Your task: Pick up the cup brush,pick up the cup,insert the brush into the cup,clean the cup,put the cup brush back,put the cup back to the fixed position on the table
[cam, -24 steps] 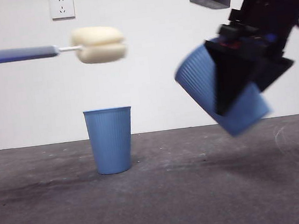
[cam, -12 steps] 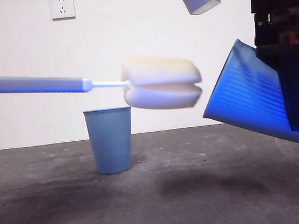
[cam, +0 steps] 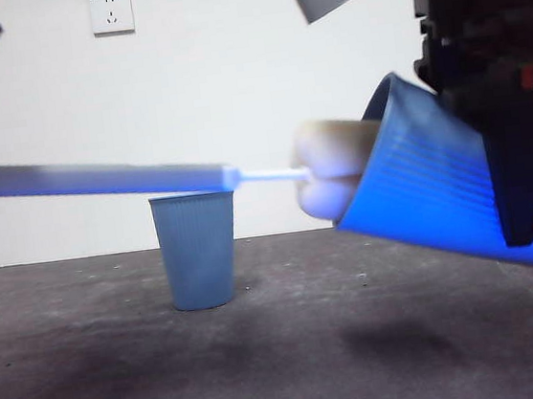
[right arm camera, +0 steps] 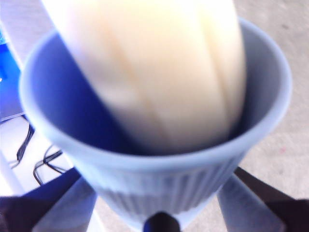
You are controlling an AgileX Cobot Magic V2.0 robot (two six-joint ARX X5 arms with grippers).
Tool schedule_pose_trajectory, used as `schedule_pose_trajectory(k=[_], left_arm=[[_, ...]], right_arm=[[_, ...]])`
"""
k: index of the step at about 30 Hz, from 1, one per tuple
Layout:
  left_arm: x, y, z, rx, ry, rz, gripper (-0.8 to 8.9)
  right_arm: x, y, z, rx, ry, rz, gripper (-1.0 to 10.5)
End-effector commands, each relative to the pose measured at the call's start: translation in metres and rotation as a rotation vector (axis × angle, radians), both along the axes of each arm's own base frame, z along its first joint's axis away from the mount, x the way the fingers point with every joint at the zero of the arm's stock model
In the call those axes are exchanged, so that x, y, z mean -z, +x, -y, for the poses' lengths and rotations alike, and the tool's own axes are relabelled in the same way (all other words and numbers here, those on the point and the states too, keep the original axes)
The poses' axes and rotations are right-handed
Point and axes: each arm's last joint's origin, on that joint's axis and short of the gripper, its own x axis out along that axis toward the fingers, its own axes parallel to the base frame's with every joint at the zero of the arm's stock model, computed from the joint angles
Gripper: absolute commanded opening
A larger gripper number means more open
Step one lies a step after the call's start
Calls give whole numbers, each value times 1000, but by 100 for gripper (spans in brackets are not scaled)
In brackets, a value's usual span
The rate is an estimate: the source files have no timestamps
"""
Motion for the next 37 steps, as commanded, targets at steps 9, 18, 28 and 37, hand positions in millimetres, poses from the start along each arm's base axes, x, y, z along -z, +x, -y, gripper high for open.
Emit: schedule_pose_trajectory(k=[9,18,28,37], left_arm=[[10,2,20,57,-30,-7,-9],[11,2,20,38,-47,-44,-9],[11,7,4,-37,39,-56,-9],[-3,1,-25,-116,54,-60,-9]], right_arm=[[26,-12,-32,-116,-55,-19,-17],[35,-16,-43,-142,-51,-15,-17],[34,-18,-35,-93,-136,5,-17],[31,-11,-29,-55,-127,16,-17]])
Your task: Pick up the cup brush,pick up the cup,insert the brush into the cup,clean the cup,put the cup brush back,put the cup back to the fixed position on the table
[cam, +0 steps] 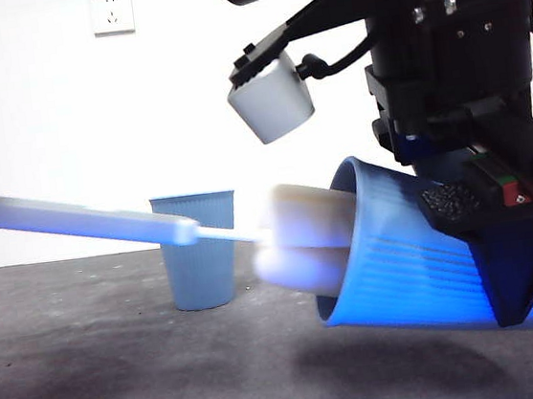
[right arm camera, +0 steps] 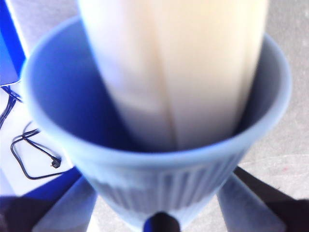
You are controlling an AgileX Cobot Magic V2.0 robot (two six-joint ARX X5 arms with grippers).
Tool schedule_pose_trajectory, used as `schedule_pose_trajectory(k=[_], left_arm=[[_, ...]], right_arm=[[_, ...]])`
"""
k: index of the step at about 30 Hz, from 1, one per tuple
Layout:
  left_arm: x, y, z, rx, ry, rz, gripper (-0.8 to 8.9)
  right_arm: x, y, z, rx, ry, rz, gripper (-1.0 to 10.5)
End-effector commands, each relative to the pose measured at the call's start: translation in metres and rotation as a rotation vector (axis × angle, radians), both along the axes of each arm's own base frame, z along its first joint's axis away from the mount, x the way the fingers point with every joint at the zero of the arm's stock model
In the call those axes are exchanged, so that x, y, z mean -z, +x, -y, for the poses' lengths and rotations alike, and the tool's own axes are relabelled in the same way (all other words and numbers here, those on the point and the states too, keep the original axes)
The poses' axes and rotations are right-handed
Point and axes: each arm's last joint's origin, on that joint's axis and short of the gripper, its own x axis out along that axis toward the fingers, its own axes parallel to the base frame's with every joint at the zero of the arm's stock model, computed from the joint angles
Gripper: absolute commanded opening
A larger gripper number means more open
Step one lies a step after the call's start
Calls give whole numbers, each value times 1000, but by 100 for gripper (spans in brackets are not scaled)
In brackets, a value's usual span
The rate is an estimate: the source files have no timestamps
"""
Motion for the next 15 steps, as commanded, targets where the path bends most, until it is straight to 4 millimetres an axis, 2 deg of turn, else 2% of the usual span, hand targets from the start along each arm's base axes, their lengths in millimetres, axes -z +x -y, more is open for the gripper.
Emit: schedule_pose_trajectory(k=[1,7,15], left_arm=[[-4,-3,-10,-48,0,12,-9],[-14,-10,-24,-70,-42,45,-9],[-12,-6,-16,-44,-97,10,-9]], right_arm=[[-3,0,1,10,15,6,-17],[-6,1,0,5,43,20,-17],[-8,1,-1,5,64,30,-17]])
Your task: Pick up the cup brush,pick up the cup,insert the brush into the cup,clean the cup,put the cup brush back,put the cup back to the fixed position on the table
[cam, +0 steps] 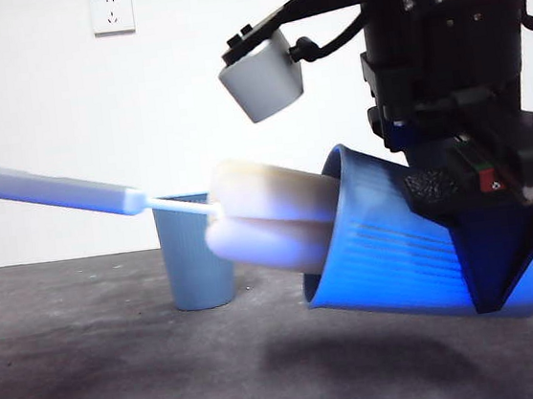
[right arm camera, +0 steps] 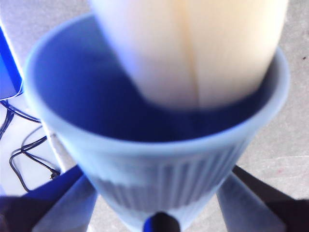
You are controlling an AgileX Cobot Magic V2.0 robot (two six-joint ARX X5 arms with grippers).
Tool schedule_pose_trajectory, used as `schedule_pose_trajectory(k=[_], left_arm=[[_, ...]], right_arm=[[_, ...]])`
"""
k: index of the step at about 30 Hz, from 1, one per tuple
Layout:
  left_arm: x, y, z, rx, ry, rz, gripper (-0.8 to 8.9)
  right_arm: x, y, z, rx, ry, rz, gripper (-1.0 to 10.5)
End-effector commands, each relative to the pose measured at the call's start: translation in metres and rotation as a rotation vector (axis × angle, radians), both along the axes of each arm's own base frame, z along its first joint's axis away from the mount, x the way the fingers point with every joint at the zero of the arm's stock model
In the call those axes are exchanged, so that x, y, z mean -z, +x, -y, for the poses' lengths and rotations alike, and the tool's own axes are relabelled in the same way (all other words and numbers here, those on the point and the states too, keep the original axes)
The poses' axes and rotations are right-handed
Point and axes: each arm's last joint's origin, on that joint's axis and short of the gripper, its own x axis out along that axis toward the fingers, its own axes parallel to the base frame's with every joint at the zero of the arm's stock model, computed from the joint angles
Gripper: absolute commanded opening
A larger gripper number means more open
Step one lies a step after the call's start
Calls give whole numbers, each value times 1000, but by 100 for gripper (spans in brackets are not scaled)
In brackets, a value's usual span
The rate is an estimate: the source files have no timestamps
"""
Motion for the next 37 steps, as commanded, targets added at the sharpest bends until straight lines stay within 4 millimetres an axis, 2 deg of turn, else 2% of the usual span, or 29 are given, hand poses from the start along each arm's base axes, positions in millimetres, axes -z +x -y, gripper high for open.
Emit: schedule_pose_trajectory(k=[1,14,19,25,37], left_arm=[[3,6,6,-9,-41,-1,-9],[28,30,49,54,-90,-36,-9],[34,33,58,64,-92,-37,-9],[33,31,53,33,-64,-57,-9],[13,18,18,-52,-26,-25,-9]], right_arm=[[-2,0,-1,-1,17,6,-17],[-3,2,-7,-5,89,28,-17],[-3,2,-7,-4,87,28,-17],[-3,2,-6,-3,78,24,-17],[-3,1,-6,3,78,23,-17]])
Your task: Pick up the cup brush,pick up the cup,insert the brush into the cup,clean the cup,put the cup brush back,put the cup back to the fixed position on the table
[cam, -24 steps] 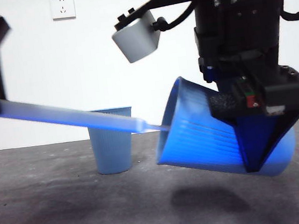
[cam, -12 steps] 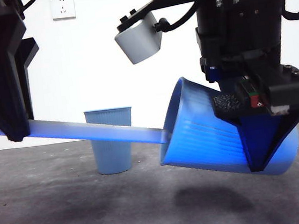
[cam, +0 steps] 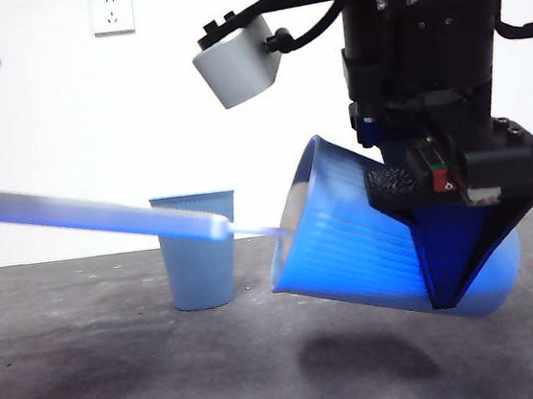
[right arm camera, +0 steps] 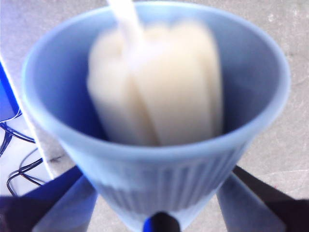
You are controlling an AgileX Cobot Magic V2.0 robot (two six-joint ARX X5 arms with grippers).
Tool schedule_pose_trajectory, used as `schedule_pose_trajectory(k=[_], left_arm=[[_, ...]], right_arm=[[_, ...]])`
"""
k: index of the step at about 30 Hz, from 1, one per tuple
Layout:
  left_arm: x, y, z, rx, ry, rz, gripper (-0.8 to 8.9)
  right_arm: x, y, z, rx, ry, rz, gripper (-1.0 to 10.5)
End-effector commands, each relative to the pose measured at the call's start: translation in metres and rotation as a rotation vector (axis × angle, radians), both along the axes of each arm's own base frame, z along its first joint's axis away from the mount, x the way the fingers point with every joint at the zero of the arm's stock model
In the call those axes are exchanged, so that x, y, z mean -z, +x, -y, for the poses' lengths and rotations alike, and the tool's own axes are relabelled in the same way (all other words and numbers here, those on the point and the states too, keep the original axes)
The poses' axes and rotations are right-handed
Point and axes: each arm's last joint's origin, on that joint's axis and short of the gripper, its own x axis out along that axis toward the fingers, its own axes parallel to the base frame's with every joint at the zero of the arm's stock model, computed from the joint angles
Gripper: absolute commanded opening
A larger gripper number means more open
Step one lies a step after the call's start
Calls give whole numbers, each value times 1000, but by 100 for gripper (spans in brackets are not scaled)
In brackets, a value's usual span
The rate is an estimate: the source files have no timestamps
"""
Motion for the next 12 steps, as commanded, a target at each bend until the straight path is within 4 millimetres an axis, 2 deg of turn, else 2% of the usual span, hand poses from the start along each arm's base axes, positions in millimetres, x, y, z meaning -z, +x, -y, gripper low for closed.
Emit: schedule_pose_trajectory(k=[1,12], left_arm=[[-6,-3,-11,-68,-11,16,-9],[-32,-35,-56,-186,-81,91,-9]], right_arm=[[-1,-1,0,5,6,-4,-17],[-1,-1,-1,29,25,2,-17]])
